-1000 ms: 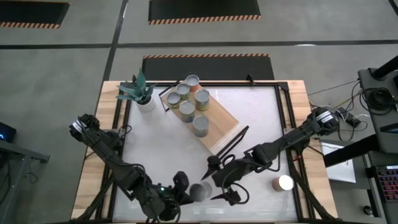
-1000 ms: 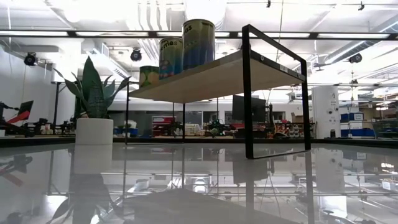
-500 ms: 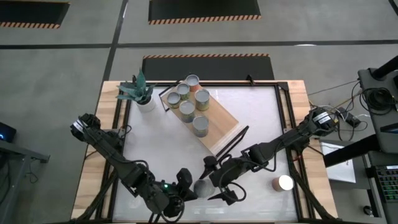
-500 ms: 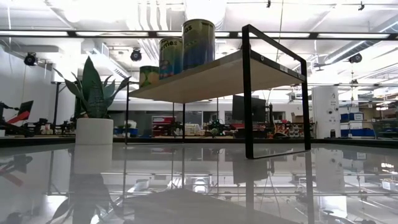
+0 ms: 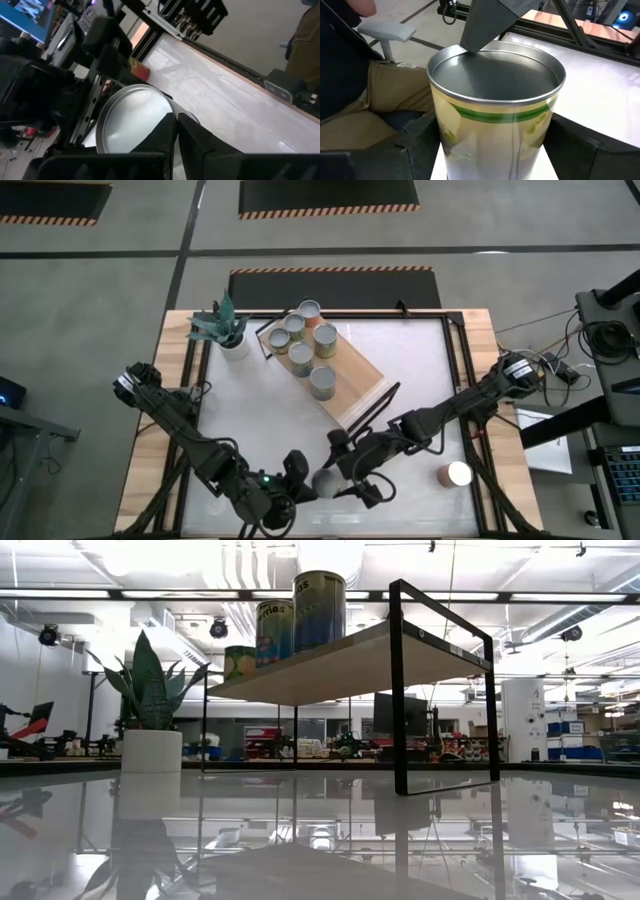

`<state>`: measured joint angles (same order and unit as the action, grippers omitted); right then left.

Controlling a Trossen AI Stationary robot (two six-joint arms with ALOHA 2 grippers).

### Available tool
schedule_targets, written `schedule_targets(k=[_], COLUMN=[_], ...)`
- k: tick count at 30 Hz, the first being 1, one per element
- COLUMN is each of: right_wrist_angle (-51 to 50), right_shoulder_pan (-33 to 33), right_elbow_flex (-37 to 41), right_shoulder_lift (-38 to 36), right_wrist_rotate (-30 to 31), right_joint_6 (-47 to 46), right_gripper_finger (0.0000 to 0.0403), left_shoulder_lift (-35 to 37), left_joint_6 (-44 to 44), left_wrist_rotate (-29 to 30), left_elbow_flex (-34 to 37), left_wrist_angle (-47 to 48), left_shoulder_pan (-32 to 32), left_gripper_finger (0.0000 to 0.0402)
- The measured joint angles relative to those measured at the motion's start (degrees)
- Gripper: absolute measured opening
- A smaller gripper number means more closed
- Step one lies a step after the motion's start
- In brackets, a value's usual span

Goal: Pick and place cans onto a shelf
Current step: Put the canned peas on the shelf

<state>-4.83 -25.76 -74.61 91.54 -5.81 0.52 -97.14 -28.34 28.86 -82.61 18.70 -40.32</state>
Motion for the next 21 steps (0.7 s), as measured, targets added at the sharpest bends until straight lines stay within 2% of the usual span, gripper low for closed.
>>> schedule_targets(k=[4,9,15,21], right_wrist_angle=[-0.95,-4.09,-11.89,-17.68], right_shoulder_pan=[0.0,-0.17,-0.11,0.11], right_elbow_flex=[0.0,0.0,0.0,0.04], right_shoulder_lift=[-0.73,-2.64,-8.2,-15.97], right_wrist_rotate=[-0.07,-0.07,8.34,18.39], right_joint_6=[0.1,0.27,0.28,2.21], right_gripper_finger=[0.0294,0.0293,0.0293,0.0293], left_shoulder_lift=[0.58,2.64,6.84,9.48], left_joint_6=[0.41,0.53,3.89,10.0], left_wrist_rotate=[0.65,1.69,3.85,3.78], left_elbow_flex=[0.0,0.0,0.0,0.28], left_wrist_angle=[0.39,1.77,7.3,10.75], left_shoulder_pan=[0.06,0.11,0.0,-0.02], left_gripper_finger=[0.002,0.0071,0.0123,0.0139])
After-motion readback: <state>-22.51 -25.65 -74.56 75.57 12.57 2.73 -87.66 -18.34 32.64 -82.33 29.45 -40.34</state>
